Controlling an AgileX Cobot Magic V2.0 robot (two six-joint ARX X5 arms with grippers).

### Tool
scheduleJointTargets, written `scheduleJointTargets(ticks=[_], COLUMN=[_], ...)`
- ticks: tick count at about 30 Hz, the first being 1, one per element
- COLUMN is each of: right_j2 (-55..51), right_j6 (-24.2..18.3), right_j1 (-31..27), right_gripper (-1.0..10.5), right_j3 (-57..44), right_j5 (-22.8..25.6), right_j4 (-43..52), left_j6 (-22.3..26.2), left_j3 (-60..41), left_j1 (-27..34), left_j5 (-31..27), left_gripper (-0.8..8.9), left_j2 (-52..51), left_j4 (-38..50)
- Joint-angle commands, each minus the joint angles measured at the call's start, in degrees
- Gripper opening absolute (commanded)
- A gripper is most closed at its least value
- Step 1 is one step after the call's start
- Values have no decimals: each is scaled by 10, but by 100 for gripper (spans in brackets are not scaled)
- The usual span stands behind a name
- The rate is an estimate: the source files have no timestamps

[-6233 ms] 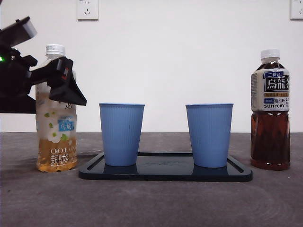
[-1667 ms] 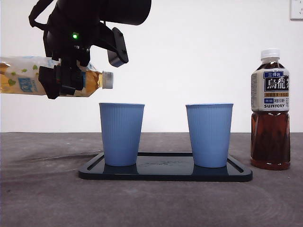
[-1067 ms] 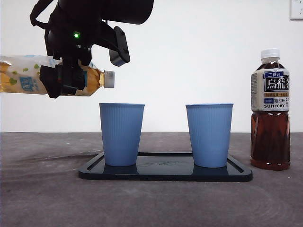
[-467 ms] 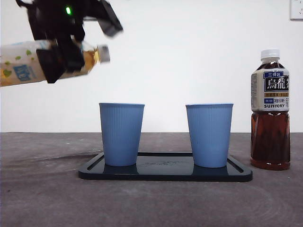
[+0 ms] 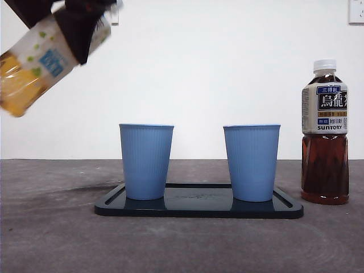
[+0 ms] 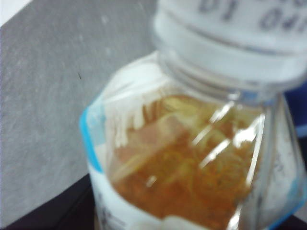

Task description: Pour the drink into the cup

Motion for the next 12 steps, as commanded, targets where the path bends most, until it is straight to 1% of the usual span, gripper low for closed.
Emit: scheduleJointTargets(ticks=[1, 7, 9, 12], right_j2=[4, 4, 4, 4], right_j6=[2, 2, 3, 3], right_j1=[3, 3, 3, 3], right_gripper=[442, 442, 442, 442], right_j3=[7, 7, 7, 7], right_j5=[0, 0, 0, 0], right_j4=[6, 9, 11, 12], left_j6=[-23, -44, -47, -55], left_j3=[-31, -180, -231, -289], left_j1=[12, 48, 58, 69], left_j5=[7, 53, 75, 91], left_gripper=[246, 245, 245, 246], left_j2=[-34, -122, -143, -157], left_j4=[61, 228, 292, 375])
